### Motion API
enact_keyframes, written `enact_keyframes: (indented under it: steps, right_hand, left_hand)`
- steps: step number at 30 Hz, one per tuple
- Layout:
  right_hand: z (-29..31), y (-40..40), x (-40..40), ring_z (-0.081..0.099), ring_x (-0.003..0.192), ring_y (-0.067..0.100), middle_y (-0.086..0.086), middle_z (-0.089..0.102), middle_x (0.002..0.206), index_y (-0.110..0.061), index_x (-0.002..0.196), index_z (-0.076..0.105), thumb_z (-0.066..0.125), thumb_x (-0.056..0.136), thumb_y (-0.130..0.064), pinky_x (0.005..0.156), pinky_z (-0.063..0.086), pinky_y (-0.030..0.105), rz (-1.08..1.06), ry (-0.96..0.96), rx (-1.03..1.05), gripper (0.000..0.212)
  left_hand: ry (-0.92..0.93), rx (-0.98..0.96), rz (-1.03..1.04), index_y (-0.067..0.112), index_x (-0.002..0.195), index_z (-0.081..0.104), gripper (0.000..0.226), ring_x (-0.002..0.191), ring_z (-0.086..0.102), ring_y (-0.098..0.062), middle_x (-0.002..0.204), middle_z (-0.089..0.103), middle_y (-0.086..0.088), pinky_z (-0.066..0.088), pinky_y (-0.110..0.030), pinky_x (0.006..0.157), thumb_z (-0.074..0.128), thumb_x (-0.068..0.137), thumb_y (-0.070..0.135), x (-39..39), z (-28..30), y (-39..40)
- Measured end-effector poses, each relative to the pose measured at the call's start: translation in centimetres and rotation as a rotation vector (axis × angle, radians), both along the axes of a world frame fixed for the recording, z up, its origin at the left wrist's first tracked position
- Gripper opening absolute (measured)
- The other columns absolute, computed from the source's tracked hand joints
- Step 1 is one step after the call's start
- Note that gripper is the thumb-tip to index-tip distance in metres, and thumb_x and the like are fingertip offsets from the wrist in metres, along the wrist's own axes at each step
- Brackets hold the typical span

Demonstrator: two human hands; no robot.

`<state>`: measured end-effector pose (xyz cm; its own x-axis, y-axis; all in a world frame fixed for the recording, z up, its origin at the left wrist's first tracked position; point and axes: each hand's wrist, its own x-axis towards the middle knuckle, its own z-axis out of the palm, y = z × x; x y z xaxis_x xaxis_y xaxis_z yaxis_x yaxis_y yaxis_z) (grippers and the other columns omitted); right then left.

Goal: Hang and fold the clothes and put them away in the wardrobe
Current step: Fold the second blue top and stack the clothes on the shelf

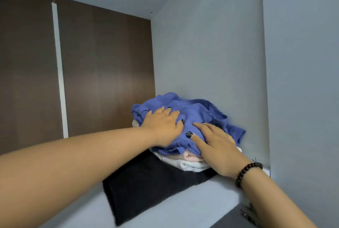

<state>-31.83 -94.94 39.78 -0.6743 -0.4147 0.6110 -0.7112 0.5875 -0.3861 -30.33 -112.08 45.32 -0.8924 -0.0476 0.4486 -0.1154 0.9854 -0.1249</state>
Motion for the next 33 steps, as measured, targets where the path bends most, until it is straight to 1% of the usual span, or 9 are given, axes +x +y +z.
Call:
enact_keyframes:
  steps: [4,7,10,15,19,23,26,30,33]
  right_hand:
    - [0.3,0.3,0.7,0.036,0.13,0.008,-0.012,0.046,0.138,-0.029,0.136,0.046,0.044,0.093,-0.051,0.101,0.02,0.02,0.022,-0.022,-0.061,0.048]
    - [0.9,1.3,1.6,0.05,0.111,0.006,-0.01,0.057,0.118,-0.023,0.118,0.061,0.057,0.091,-0.038,0.092,0.034,0.014,0.064,-0.033,-0.243,0.031]
    - [1.7,2.9,3.6,0.058,0.09,0.01,-0.008,0.064,0.096,-0.018,0.095,0.066,0.053,0.092,-0.016,0.071,0.039,0.008,0.077,-0.022,-0.524,0.013]
    - [1.4,5.2,7.5,0.06,0.088,0.007,-0.006,0.066,0.096,-0.018,0.096,0.065,0.054,0.089,-0.01,0.076,0.043,0.018,0.163,-0.079,-0.678,0.015]
    - [-0.6,8.0,11.2,0.06,0.081,0.001,-0.012,0.066,0.09,-0.02,0.092,0.065,0.055,0.087,-0.005,0.067,0.044,0.008,0.267,-0.077,-0.793,0.019]
    - [-3.0,11.1,14.4,0.059,0.078,-0.002,-0.01,0.067,0.089,-0.022,0.09,0.065,0.056,0.087,-0.003,0.065,0.042,0.004,0.397,-0.117,-0.769,0.022]
    - [-4.2,13.4,16.3,0.059,0.083,-0.001,-0.01,0.066,0.093,-0.023,0.094,0.065,0.056,0.089,-0.008,0.067,0.042,0.004,0.489,-0.119,-0.651,0.018]
    - [-5.6,15.8,19.2,0.058,0.086,0.0,-0.013,0.063,0.096,-0.027,0.099,0.063,0.054,0.092,-0.016,0.071,0.044,0.012,0.559,-0.134,-0.514,0.016]
    - [-5.7,16.6,22.0,0.055,0.084,-0.011,-0.014,0.06,0.097,-0.028,0.097,0.061,0.052,0.093,-0.017,0.066,0.042,0.003,0.641,-0.168,-0.446,0.015]
  left_hand:
    - [-0.01,-0.06,0.088,0.014,0.125,0.046,0.041,0.125,0.041,-0.031,0.132,0.049,-0.01,0.036,-0.046,0.094,0.026,0.101,0.039,1.7,0.6,1.4]
    - [0.039,-0.16,0.12,0.011,0.119,0.048,0.029,0.113,0.05,-0.03,0.124,0.054,-0.01,0.033,-0.038,0.075,0.036,0.099,0.028,3.6,1.7,3.1]
    - [0.128,-0.077,0.06,0.01,0.117,0.047,0.027,0.109,0.054,-0.031,0.12,0.056,-0.01,0.039,-0.037,0.074,0.044,0.093,0.022,6.5,2.4,4.1]
    - [0.127,-0.002,0.062,0.011,0.117,0.048,0.032,0.107,0.055,-0.03,0.121,0.055,-0.007,0.042,-0.035,0.074,0.051,0.088,0.024,13.3,1.4,7.0]
    - [0.206,-0.065,0.084,0.016,0.111,0.053,0.024,0.09,0.055,-0.025,0.108,0.059,-0.003,0.038,-0.032,0.067,0.049,0.089,0.026,19.4,-0.6,11.0]
    - [0.236,0.11,0.139,0.021,0.115,0.054,0.028,0.097,0.057,-0.021,0.112,0.06,0.001,0.05,-0.037,0.078,0.049,0.09,0.033,24.7,-3.0,15.1]
    - [0.158,0.246,0.192,0.027,0.128,0.049,0.038,0.11,0.053,-0.016,0.126,0.055,0.006,0.049,-0.037,0.09,0.051,0.092,0.038,28.2,-5.1,18.4]
    - [0.094,0.329,0.301,0.028,0.128,0.049,0.038,0.106,0.054,-0.014,0.124,0.055,0.006,0.05,-0.036,0.091,0.052,0.091,0.036,32.5,-7.5,21.9]
    - [0.11,0.364,0.397,0.028,0.13,0.048,0.039,0.109,0.054,-0.012,0.125,0.055,0.007,0.05,-0.036,0.094,0.052,0.092,0.037,36.6,-8.8,23.9]
